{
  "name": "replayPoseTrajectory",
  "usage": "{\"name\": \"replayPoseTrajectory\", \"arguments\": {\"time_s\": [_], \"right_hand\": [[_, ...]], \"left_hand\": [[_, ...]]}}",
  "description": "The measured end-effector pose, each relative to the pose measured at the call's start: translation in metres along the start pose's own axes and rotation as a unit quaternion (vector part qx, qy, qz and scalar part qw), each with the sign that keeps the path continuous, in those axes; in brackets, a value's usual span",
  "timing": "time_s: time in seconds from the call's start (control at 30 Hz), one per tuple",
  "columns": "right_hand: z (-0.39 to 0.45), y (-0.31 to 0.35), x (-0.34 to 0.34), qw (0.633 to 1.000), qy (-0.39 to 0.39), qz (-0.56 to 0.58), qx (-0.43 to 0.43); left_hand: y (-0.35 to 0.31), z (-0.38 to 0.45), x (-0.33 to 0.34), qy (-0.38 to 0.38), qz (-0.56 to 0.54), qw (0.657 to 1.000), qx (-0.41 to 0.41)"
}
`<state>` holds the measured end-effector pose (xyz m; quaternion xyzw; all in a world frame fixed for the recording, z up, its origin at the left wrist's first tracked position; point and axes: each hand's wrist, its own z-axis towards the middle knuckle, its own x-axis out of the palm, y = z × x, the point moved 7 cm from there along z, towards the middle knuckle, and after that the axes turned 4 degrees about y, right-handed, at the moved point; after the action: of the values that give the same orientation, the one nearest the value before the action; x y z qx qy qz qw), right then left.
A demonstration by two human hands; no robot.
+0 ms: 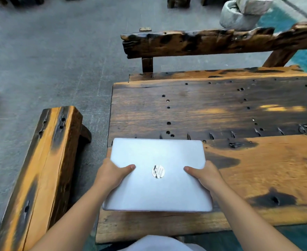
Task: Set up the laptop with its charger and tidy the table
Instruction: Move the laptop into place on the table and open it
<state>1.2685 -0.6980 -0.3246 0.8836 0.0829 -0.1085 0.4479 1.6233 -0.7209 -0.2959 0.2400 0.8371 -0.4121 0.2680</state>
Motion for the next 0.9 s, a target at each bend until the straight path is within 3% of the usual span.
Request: {"name": "replayPoseTrajectory", "arguments": {"time_s": [0.17, 0.33, 0.6, 0.7, 0.9], "right_hand": [[-0.047, -0.023, -0.016, 0.995, -0.069, 0.075, 0.0], [-0.117, -0.065, -0.019, 0.969, -0.165, 0.181, 0.026], [-0.253, -0.158, -0.016, 0.897, -0.348, 0.251, 0.104], [-0.31, -0.194, -0.006, 0.86, -0.404, 0.286, 0.123], [-0.4, -0.256, 0.01, 0.784, -0.473, 0.379, 0.136]], "left_hand": [[-0.031, -0.006, 0.016, 0.054, 0.026, 0.991, 0.118], [-0.058, -0.013, 0.04, 0.123, 0.124, 0.965, 0.193], [-0.105, -0.09, 0.12, 0.258, 0.155, 0.875, 0.379], [-0.101, -0.123, 0.162, 0.315, 0.203, 0.849, 0.371], [-0.103, -0.208, 0.233, 0.396, 0.242, 0.773, 0.432]]}}
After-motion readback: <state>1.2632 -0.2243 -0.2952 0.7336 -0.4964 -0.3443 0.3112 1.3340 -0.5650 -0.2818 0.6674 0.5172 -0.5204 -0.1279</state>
